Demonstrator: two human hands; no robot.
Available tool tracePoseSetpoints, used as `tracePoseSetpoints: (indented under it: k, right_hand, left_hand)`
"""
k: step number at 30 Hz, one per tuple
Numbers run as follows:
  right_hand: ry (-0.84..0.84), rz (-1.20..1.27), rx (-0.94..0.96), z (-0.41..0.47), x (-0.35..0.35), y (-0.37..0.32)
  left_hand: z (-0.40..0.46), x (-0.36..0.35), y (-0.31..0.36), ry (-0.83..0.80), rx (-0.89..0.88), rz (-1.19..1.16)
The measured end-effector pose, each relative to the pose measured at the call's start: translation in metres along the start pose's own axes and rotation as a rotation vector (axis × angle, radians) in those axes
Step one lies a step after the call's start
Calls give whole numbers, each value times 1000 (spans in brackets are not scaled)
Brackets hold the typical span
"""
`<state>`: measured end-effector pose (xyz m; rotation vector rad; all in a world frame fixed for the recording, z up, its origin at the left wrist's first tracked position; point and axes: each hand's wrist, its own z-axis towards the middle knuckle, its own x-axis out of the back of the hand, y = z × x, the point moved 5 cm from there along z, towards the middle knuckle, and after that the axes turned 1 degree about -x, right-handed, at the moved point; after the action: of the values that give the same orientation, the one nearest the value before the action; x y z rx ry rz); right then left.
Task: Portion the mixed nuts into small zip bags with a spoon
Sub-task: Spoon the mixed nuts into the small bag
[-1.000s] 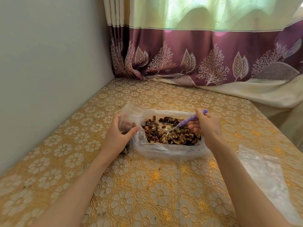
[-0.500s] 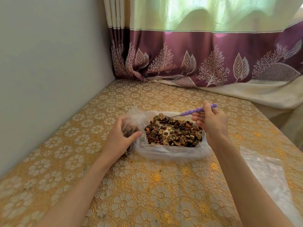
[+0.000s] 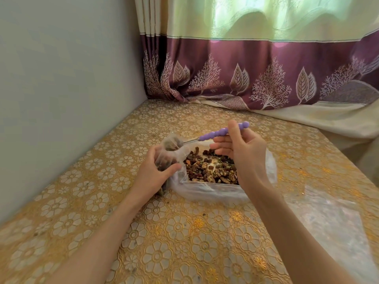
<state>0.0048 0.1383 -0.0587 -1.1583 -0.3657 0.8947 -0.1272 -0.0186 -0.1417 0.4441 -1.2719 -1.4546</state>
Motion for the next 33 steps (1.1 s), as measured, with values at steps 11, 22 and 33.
tracePoseSetpoints:
  k: [11,22,33]
  right_hand:
    - [-232,-112,155,-2,-13,-9]
    - [129,-97,210,20,40,-14]
    - [157,-474,-49,35,67,30]
  left_hand:
    - [0,6,5,114,24,-143]
    - [1,22,3,338,119,-355]
    - [2,15,5,146,76,-258]
